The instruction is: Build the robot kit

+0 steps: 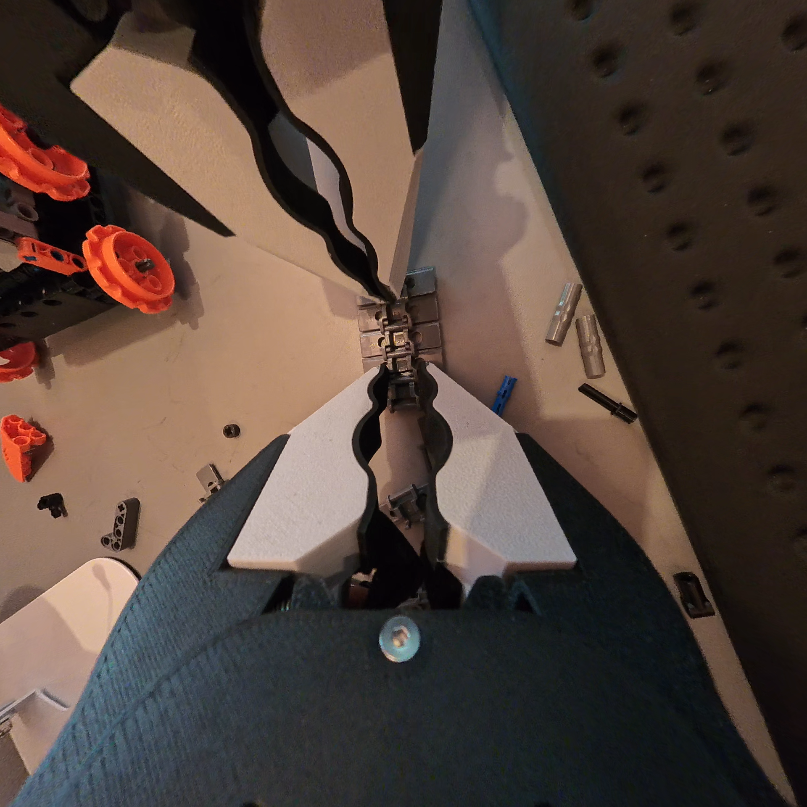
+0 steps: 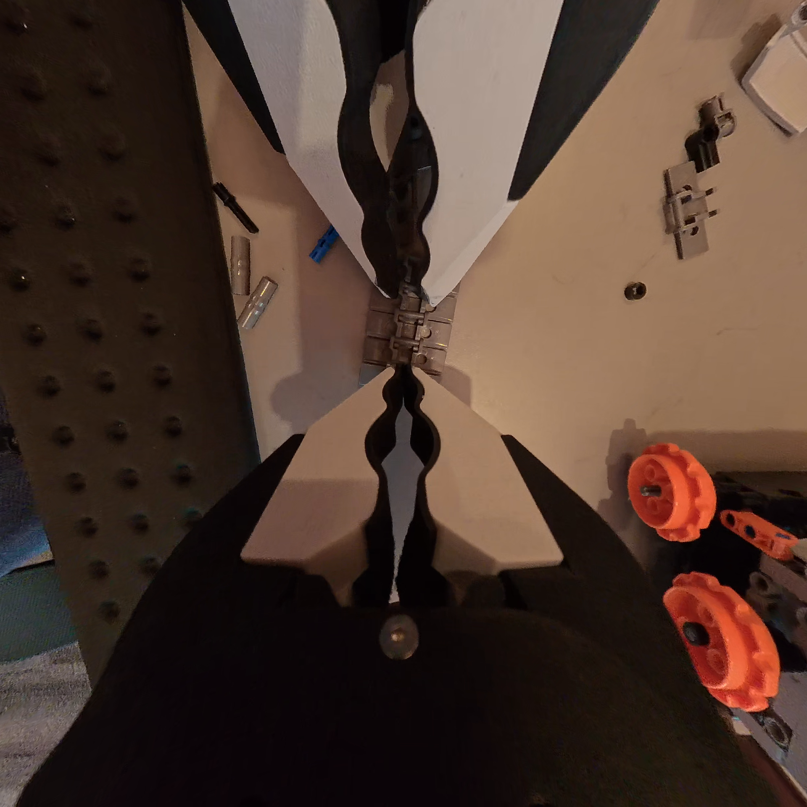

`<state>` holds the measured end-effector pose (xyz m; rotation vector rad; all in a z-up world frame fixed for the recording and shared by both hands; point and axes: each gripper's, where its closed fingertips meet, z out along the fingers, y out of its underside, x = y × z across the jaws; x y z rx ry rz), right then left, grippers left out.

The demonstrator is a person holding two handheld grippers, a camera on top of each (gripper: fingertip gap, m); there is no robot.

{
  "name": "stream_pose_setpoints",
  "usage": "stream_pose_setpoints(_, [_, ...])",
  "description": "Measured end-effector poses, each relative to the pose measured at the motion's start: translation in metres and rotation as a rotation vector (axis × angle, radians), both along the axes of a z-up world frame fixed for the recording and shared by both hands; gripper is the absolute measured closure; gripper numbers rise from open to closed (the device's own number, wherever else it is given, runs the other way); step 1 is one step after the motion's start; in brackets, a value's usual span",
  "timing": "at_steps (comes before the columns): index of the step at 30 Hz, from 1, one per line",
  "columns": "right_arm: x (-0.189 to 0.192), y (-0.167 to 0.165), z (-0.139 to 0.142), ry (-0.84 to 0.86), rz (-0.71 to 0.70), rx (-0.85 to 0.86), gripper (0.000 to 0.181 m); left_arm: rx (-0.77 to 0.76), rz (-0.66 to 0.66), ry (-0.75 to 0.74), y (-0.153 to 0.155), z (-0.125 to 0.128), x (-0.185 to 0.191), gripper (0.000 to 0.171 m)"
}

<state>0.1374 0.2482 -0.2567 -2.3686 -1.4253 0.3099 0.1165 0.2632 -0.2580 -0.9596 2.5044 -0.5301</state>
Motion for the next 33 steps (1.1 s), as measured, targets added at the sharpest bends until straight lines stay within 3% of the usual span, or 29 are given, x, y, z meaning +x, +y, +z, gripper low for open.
stream_pose_setpoints(15, [-0.002, 0.002, 0.0, -0.043, 0.03, -0.087, 0.181, -0.095, 0.027, -0.054, 0.0, 0.001, -0.001, 0.158])
stream_pose_setpoints(19, [-0.003, 0.009, 0.001, -0.009, 0.0, -0.021, 0.181, -0.066, 0.05, -0.077, 0.012, 0.001, 0.001, 0.158])
stream_pose_setpoints(22, [-0.001, 0.017, 0.018, 0.074, -0.038, 0.087, 0.178, -0.041, 0.08, -0.068, 0.028, 0.001, 0.001, 0.159])
stream_pose_setpoints(24, [-0.002, 0.016, 0.032, 0.163, -0.042, 0.12, 0.178, -0.042, 0.133, -0.075, 0.041, 0.009, 0.0, 0.145])
stream_pose_setpoints(29, [0.009, 0.014, 0.045, 0.226, -0.078, 0.197, 0.181, -0.102, 0.218, -0.107, 0.058, 0.044, -0.031, 0.146])
stream_pose_setpoints(33, [0.005, 0.005, 0.035, 0.245, -0.064, 0.191, 0.181, -0.089, 0.214, -0.052, 0.043, 0.03, -0.054, 0.149])
